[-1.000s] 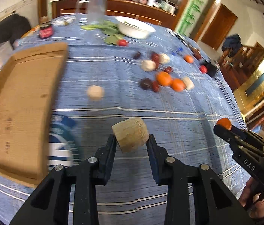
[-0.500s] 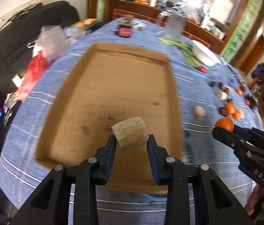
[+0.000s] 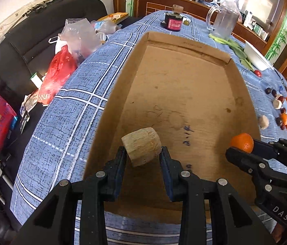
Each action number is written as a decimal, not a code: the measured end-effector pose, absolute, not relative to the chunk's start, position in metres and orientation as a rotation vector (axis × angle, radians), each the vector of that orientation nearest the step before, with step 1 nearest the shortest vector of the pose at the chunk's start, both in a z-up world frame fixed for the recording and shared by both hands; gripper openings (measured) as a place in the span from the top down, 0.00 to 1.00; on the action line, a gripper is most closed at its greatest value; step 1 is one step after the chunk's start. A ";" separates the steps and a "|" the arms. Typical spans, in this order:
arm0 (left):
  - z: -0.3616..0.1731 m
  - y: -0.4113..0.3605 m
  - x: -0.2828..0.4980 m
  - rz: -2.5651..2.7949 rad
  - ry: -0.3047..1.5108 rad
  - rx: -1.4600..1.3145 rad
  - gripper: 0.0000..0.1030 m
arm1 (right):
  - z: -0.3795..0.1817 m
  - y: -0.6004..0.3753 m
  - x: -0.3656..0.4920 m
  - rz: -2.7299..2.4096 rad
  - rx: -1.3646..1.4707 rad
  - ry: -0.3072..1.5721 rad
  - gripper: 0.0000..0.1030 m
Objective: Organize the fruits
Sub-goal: 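Carry both items over the cardboard tray and open both tools to drop them, then grasp the round porous cream piece with the left tool while the right tool grasps the cream chunk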
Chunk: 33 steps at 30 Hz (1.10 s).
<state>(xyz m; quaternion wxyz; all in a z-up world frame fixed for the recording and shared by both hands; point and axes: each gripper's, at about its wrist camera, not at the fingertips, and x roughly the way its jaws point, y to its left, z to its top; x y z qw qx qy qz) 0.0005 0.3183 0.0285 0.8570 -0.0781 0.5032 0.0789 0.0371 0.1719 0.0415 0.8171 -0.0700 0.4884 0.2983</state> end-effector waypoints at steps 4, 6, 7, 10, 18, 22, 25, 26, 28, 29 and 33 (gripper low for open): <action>0.025 0.318 0.001 0.168 1.060 -0.149 0.68 | 0.036 0.175 0.040 0.622 -0.159 1.053 0.67; 0.025 0.317 0.001 0.169 1.059 -0.140 0.68 | 0.034 0.175 0.041 0.613 -0.159 1.060 0.67; 0.025 0.317 0.001 0.171 1.059 -0.139 0.68 | 0.034 0.174 0.040 0.614 -0.162 1.056 0.67; 0.026 0.317 0.001 0.178 1.062 -0.133 0.67 | 0.035 0.175 0.037 0.616 -0.173 1.058 0.67; 0.033 0.319 -0.010 0.225 1.038 -0.141 0.56 | 0.043 0.169 0.025 0.625 -0.192 1.030 0.55; 0.038 0.319 -0.018 0.252 1.028 -0.159 0.56 | 0.057 0.157 0.015 0.622 -0.180 0.990 0.55; 0.044 0.317 -0.022 0.267 1.009 -0.179 0.56 | 0.068 0.141 0.004 0.617 -0.160 0.964 0.55; 0.046 0.315 -0.023 0.267 1.002 -0.188 0.56 | 0.071 0.136 0.001 0.612 -0.157 0.959 0.55; 0.052 0.309 -0.023 0.262 0.990 -0.198 0.55 | 0.075 0.121 -0.005 0.586 -0.153 0.948 0.55; 0.055 0.303 -0.022 0.256 0.985 -0.199 0.54 | 0.076 0.113 -0.007 0.574 -0.148 0.945 0.53; 0.067 0.264 -0.016 0.195 0.958 -0.175 0.49 | 0.079 0.073 -0.014 0.500 -0.116 0.936 0.46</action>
